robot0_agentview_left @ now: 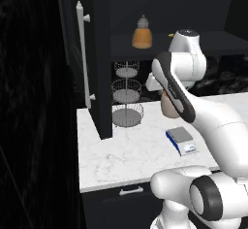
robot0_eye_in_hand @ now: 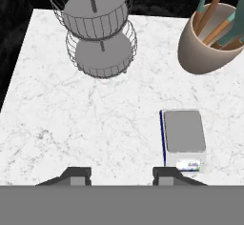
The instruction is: Pick the honey bottle and place it on the digital scale for weighing, and close the cabinet.
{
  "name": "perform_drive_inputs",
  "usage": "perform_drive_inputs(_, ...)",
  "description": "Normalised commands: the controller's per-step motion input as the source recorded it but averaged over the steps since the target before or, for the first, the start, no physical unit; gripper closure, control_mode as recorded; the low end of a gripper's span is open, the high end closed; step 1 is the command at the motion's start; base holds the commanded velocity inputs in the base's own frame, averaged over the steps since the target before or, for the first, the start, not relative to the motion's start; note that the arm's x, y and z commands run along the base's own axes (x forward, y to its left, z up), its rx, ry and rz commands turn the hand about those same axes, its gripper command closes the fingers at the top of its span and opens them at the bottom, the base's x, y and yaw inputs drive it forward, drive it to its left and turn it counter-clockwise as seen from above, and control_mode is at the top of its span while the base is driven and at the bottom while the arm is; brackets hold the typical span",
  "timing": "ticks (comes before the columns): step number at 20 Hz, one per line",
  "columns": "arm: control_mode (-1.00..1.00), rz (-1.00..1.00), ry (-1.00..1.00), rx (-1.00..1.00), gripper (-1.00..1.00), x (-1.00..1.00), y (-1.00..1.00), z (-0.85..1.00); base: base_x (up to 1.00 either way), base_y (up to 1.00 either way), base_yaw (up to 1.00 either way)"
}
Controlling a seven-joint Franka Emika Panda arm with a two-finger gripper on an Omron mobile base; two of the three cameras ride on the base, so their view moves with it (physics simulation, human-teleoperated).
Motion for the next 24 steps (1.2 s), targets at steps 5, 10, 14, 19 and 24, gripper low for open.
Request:
perform_drive_inputs(5, -1.0, 0.0, -0.01, -0.01, -1.0, 0.0, 0.0, -0.01, 0.0, 0.0, 0.0)
perform_drive_inputs(10, -1.0, 0.0, -0.23, 0.0, -1.0, -0.32, 0.0, -0.01, 0.0, 0.0, 0.0)
perform_drive_inputs(14, -1.0, 0.0, -0.7, 0.0, -1.0, -0.49, 0.03, 0.2, 0.0, 0.0, 0.0)
perform_drive_inputs(19, -1.0, 0.0, -0.8, 0.0, -1.0, -0.19, 0.13, 0.61, 0.0, 0.0, 0.0)
perform_drive_inputs(24, -1.0, -0.03, -0.46, 0.0, -1.0, 0.11, 0.07, 0.72, 0.0, 0.0, 0.0)
